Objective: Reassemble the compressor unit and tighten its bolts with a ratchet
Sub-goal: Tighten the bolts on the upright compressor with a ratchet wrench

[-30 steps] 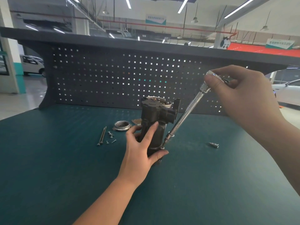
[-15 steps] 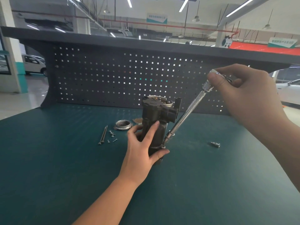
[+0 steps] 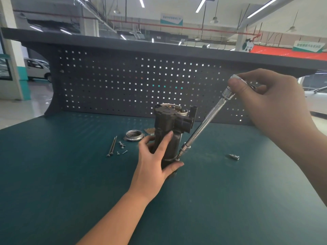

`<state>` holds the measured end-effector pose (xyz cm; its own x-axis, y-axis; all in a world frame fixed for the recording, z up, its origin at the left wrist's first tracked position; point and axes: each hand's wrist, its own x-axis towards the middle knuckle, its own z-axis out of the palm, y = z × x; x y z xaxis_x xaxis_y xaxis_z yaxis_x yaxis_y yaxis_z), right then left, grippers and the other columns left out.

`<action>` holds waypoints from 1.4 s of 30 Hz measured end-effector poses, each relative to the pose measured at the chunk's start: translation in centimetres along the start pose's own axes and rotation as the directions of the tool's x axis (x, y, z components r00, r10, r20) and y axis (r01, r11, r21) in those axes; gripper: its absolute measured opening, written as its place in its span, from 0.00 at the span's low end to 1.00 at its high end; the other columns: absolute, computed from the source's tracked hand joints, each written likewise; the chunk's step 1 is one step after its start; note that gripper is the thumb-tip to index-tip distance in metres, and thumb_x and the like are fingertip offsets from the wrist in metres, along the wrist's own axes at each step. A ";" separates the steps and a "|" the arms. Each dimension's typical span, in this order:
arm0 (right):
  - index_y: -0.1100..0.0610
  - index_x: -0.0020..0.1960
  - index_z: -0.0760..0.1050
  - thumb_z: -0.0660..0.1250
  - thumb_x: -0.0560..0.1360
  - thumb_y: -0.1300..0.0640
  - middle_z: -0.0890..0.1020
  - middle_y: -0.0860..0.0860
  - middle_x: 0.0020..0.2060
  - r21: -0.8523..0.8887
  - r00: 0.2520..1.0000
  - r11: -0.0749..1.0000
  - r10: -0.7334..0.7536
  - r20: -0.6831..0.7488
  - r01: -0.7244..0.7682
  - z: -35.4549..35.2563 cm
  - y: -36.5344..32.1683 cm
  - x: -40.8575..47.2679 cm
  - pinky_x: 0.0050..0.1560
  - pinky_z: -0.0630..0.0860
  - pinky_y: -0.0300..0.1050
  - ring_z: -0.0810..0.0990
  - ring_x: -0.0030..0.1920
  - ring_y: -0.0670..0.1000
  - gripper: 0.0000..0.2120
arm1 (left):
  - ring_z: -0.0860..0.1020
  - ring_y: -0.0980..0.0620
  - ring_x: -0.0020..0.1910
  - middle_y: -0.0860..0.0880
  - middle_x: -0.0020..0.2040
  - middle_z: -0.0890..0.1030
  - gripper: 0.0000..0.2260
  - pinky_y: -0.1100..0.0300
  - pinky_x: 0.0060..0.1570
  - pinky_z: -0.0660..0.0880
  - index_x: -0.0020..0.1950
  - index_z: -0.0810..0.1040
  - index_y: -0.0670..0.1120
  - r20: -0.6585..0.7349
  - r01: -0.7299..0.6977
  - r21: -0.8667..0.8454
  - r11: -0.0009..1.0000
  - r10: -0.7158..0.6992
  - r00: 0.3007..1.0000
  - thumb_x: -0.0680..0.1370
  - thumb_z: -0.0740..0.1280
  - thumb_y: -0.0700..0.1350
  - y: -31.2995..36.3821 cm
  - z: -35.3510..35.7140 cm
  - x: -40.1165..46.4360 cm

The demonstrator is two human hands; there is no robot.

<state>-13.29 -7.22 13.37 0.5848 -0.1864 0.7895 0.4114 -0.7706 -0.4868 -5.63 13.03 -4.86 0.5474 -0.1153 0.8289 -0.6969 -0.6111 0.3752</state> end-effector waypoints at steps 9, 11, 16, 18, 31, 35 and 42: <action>0.37 0.51 0.77 0.61 0.69 0.30 0.79 0.41 0.27 -0.009 1.000 1.000 -0.001 -0.017 0.001 0.0 -0.1 0.1 0.33 0.69 0.41 0.76 0.28 0.45 0.17 | 0.61 0.63 0.62 0.66 0.60 0.49 0.33 0.64 0.68 0.57 0.71 0.47 0.76 0.002 -0.008 -0.005 1.000 0.008 1.000 0.70 0.60 0.68 -0.2 0.1 0.0; 0.37 0.51 0.78 0.61 0.69 0.30 0.79 0.41 0.27 -0.003 1.000 1.000 0.004 -0.019 -0.004 0.0 -0.1 0.1 0.33 0.69 0.41 0.76 0.28 0.44 0.17 | 0.60 0.63 0.62 0.66 0.60 0.49 0.33 0.64 0.68 0.56 0.71 0.46 0.77 0.002 -0.010 -0.009 1.000 0.010 1.000 0.70 0.60 0.68 -0.1 0.0 0.0; 0.35 0.50 0.77 0.61 0.68 0.30 0.79 0.35 0.30 -0.006 1.000 1.000 0.024 -0.017 -0.024 0.1 0.1 0.2 0.32 0.67 0.40 0.76 0.30 0.39 0.16 | 0.60 0.62 0.62 0.65 0.61 0.50 0.32 0.64 0.67 0.57 0.71 0.50 0.73 -0.004 -0.019 -0.004 1.000 0.019 1.000 0.70 0.60 0.67 -0.2 0.1 0.0; 0.36 0.50 0.77 0.61 0.68 0.30 0.79 0.39 0.29 -0.014 1.000 1.000 0.021 -0.011 -0.022 0.0 0.1 0.5 0.32 0.66 0.39 0.76 0.30 0.40 0.17 | 0.60 0.61 0.62 0.62 0.62 0.53 0.32 0.61 0.68 0.56 0.73 0.53 0.70 -0.033 -0.017 0.012 1.000 0.017 0.999 0.71 0.61 0.66 -0.2 0.1 -0.1; 0.45 0.56 0.78 0.62 0.74 0.35 0.83 0.46 0.46 -0.237 0.961 0.949 -0.152 0.233 0.208 1.2 -4.2 2.9 0.46 0.75 0.47 0.79 0.46 0.51 0.19 | 0.70 0.46 0.55 0.45 0.53 0.67 0.23 0.44 0.76 0.52 0.58 0.73 0.43 -0.254 -0.428 0.522 0.738 0.614 0.747 0.75 0.66 0.60 -0.9 0.4 3.3; 0.45 0.59 0.76 0.60 0.76 0.35 0.79 0.47 0.42 -0.400 0.958 0.882 -0.164 0.235 0.249 1.8 -5.4 2.9 0.31 0.62 0.40 0.73 0.41 0.51 0.19 | 0.65 0.42 0.65 0.46 0.59 0.67 0.19 0.30 0.63 0.67 0.49 0.76 0.43 -0.352 -0.277 0.274 0.921 0.364 0.862 0.72 0.70 0.59 1.2 1.3 4.0; 0.50 0.53 0.76 0.61 0.77 0.38 0.75 0.49 0.38 -0.415 0.966 0.881 -0.150 0.211 0.227 2.7 -6.1 2.7 0.29 0.58 0.39 0.72 0.38 0.55 0.17 | 0.62 0.56 0.73 0.37 0.73 0.59 0.12 0.66 0.70 0.63 0.41 0.85 0.42 -0.355 -0.124 -0.097 0.988 0.082 0.931 0.74 0.71 0.52 2.4 1.0 4.5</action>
<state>-12.39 -1.37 17.46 0.6507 0.0636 0.7567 0.2055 -0.9741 -0.0948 -4.34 10.30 -0.64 0.2884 0.1205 0.9499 -0.8007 -0.5137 0.3083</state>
